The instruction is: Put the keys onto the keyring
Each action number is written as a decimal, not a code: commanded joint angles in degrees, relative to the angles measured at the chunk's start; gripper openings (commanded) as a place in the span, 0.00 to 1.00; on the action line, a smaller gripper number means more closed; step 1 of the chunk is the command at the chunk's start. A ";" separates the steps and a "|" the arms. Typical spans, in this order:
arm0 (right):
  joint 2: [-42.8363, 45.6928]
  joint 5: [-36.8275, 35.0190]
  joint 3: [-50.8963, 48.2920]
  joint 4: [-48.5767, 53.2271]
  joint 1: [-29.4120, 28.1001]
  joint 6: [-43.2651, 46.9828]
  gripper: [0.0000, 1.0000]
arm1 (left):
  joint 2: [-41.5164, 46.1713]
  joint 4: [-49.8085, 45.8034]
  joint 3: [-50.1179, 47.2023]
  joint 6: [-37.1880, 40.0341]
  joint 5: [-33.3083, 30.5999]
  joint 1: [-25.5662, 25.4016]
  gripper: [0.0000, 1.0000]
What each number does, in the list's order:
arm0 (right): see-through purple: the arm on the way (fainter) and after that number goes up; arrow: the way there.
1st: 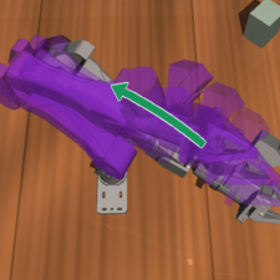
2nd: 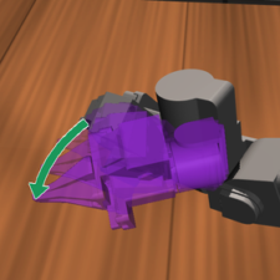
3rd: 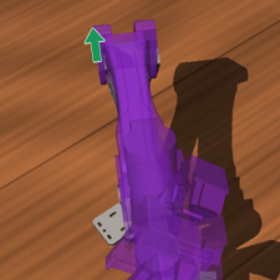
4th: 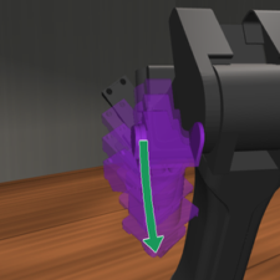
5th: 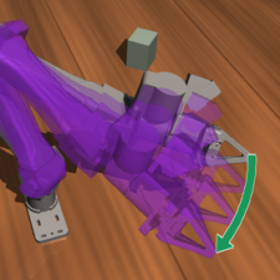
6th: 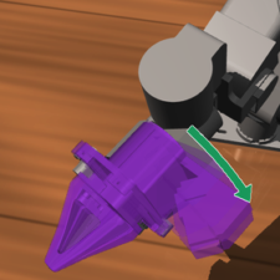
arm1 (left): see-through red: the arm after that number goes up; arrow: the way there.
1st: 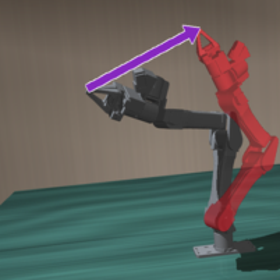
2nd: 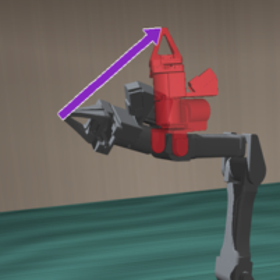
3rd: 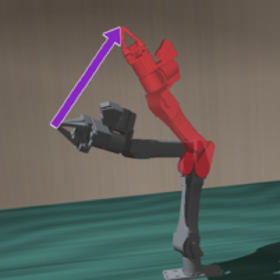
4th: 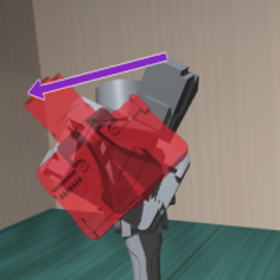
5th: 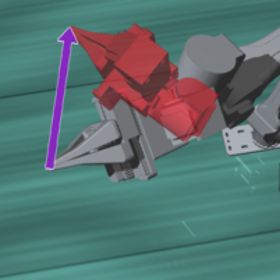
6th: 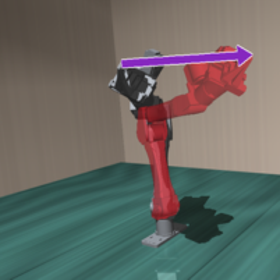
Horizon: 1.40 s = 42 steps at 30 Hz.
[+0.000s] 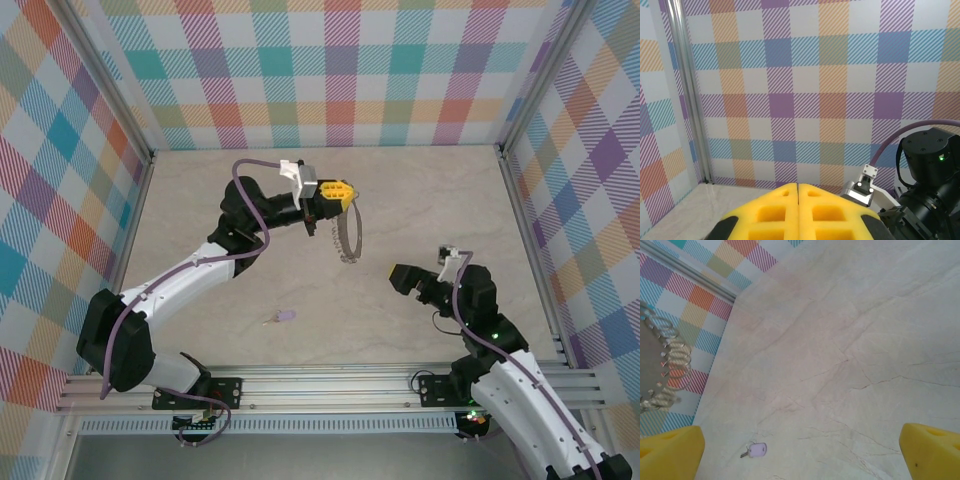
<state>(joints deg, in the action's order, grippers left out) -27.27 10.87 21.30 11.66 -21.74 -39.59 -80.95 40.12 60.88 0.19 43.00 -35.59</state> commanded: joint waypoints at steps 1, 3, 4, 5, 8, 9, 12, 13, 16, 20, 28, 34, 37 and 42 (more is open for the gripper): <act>1.07 -0.66 -0.25 1.06 0.29 0.66 1.00 | 1.55 5.52 0.24 -2.62 1.59 -0.64 0.00; 0.58 0.20 0.59 -0.16 0.29 0.84 1.00 | 1.33 5.59 0.71 -3.62 2.30 -0.69 0.00; -0.07 0.71 1.41 -0.83 0.29 1.09 0.99 | 1.27 5.32 0.99 -4.15 2.62 -0.64 0.00; -0.84 1.31 2.30 -1.52 0.29 1.25 0.98 | 1.38 4.70 1.28 -4.31 3.13 -0.63 0.00; -4.61 4.68 6.78 -4.02 0.29 2.85 0.93 | 1.59 1.23 2.76 -4.49 5.42 -0.63 0.00; -5.91 6.04 8.33 -4.89 0.29 3.46 0.90 | 1.68 0.09 3.21 -4.49 6.03 -0.65 0.00; -9.60 9.92 13.80 -7.75 0.29 5.27 0.77 | 1.69 -3.21 4.96 -5.06 8.12 -0.62 0.00; -10.76 11.23 15.42 -9.23 0.29 5.75 0.72 | 1.50 -4.88 5.94 -5.77 8.63 -0.62 0.00; -13.32 14.31 19.69 -13.15 0.29 6.86 0.55 | 0.05 -11.51 10.16 -6.53 11.69 -0.54 0.00; -14.74 19.30 22.04 -20.73 0.29 8.11 0.39 | -1.79 -8.52 11.28 -11.22 14.40 -0.24 0.00; -17.75 21.99 25.05 -28.63 0.29 7.36 0.32 | -4.32 6.91 8.90 -23.42 12.99 0.65 0.00; -20.94 21.25 26.40 -34.86 0.29 4.99 0.31 | -7.36 18.41 7.35 -32.19 9.78 1.70 0.00; -22.90 21.01 27.02 -37.83 0.29 3.45 0.31 | -9.17 24.00 6.88 -36.57 8.13 2.17 0.00; -25.85 20.60 27.91 -42.19 0.29 0.32 0.32 | -11.63 27.55 7.39 -40.17 7.36 2.37 0.00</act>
<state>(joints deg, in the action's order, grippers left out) -52.25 31.14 46.70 -24.01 -21.74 -36.62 -92.05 59.33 67.90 -35.55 51.81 -33.80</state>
